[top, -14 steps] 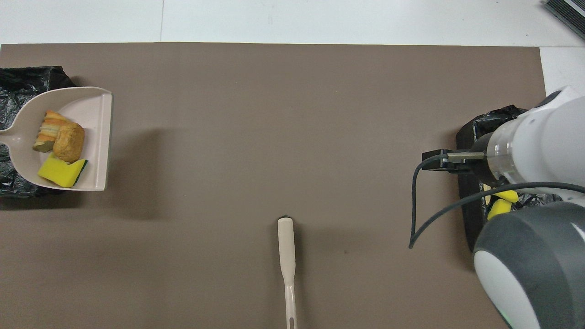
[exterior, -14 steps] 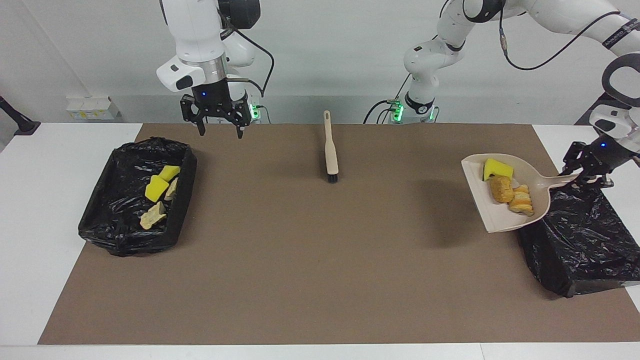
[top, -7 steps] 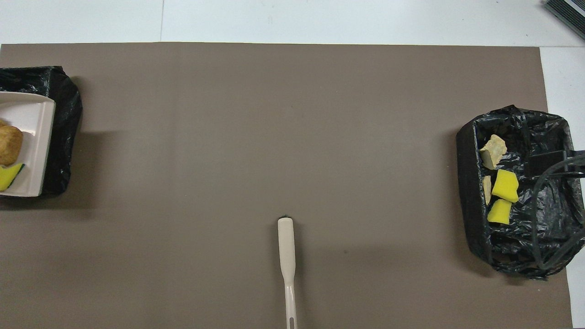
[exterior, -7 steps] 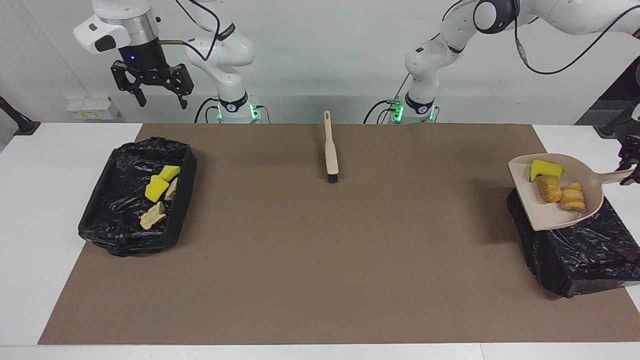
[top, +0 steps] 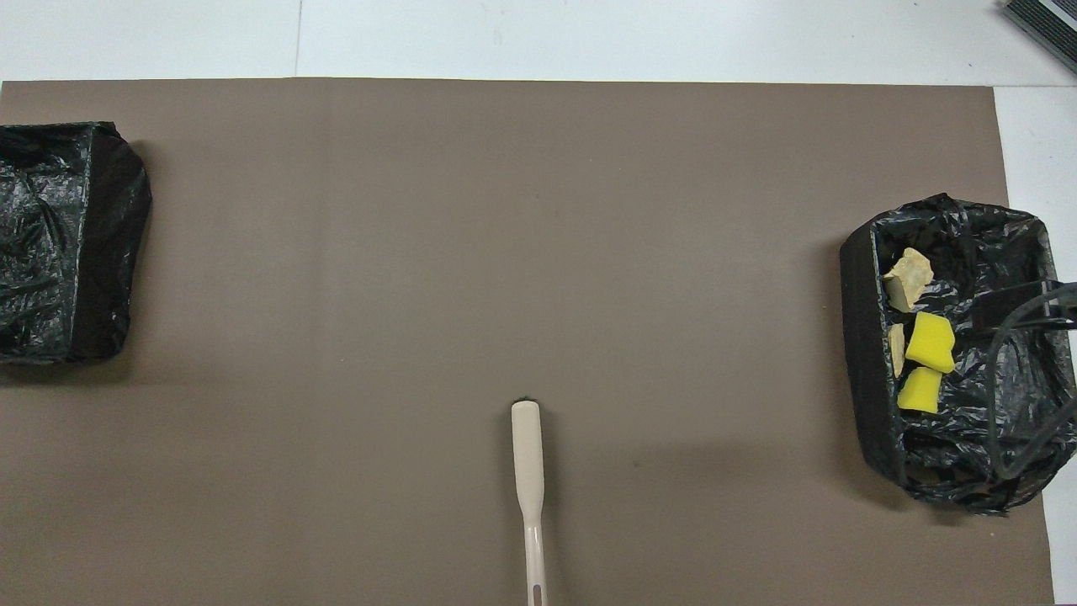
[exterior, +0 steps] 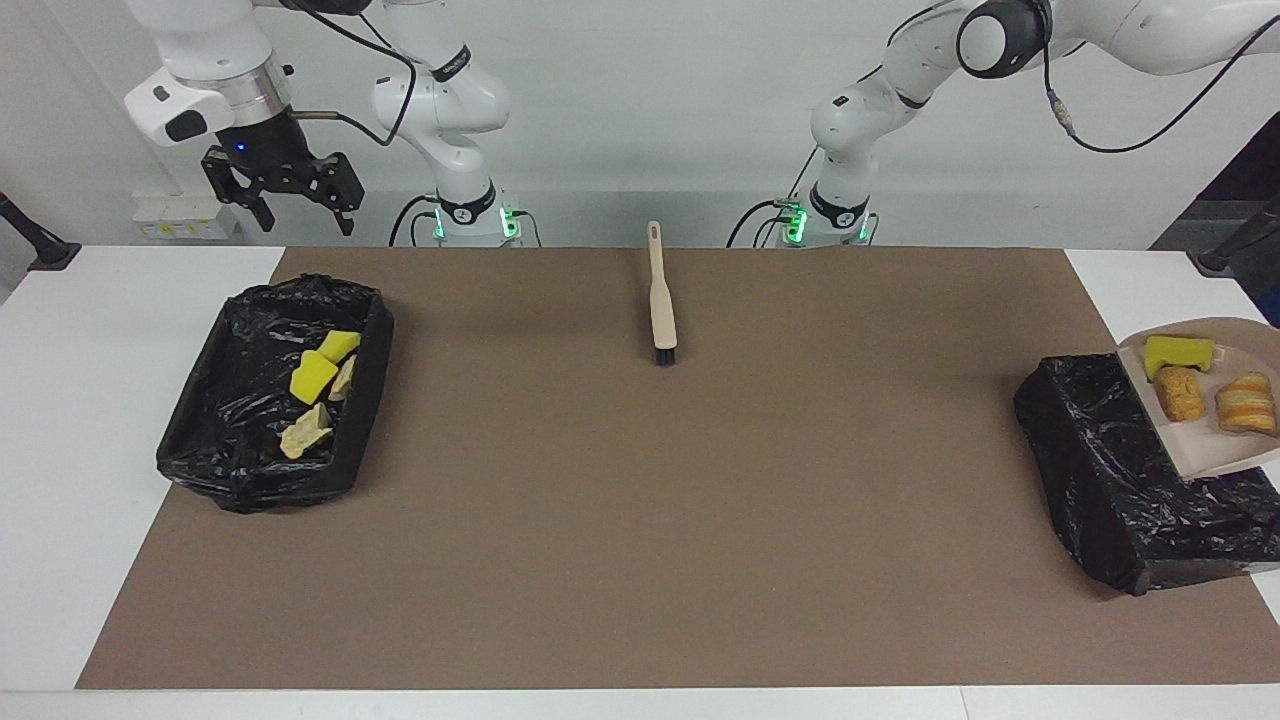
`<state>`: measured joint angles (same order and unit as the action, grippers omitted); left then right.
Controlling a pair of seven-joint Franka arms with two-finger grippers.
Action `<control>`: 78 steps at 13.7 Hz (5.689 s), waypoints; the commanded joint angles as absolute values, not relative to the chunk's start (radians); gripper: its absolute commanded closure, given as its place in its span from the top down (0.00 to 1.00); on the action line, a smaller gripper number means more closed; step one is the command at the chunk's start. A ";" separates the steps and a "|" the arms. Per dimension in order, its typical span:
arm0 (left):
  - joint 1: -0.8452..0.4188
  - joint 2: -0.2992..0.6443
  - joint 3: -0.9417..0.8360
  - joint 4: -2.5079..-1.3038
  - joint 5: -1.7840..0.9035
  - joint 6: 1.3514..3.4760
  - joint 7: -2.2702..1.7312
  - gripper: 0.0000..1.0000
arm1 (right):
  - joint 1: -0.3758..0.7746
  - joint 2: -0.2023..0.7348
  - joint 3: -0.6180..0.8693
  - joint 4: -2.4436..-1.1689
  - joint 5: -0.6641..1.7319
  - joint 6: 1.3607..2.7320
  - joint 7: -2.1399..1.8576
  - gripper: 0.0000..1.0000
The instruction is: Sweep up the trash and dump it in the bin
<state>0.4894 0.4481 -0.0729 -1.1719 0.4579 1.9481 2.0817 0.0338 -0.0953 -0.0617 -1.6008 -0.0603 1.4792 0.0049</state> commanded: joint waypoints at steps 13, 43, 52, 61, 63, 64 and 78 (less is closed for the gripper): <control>0.295 0.259 -0.075 -1.374 1.023 1.961 1.683 0.00 | 0.038 -0.121 -0.058 -1.631 0.005 1.465 -0.031 1.00; -0.506 0.274 -0.081 -1.752 0.045 1.963 -0.315 0.00 | 0.035 -0.120 -0.060 -1.631 0.005 1.466 -0.028 1.00; -0.620 0.365 -0.080 -1.753 -0.063 2.132 -0.545 0.00 | 0.035 -0.120 -0.058 -1.631 0.005 1.466 -0.028 1.00; -0.488 0.296 -0.078 -1.657 -0.066 1.866 -0.364 1.00 | 0.035 -0.120 -0.058 -1.631 0.005 1.466 -0.028 1.00; -0.418 0.269 -0.078 -1.651 -0.066 1.841 -0.321 1.00 | 0.035 -0.120 -0.058 -1.631 0.005 1.466 -0.028 1.00; -0.391 0.255 -0.074 -1.649 -0.066 1.832 -0.292 1.00 | 0.035 -0.120 -0.058 -1.631 0.005 1.466 -0.028 1.00; -0.052 0.109 -0.064 -1.595 -0.051 1.697 0.089 1.00 | 0.035 -0.120 -0.058 -1.631 0.005 1.466 -0.028 1.00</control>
<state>-0.0547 0.1437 -0.0670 -1.5884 -0.0464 1.7162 0.0912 0.0460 -0.1020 -0.0602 -1.6124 -0.0133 1.4621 0.0030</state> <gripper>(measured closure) 0.000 0.000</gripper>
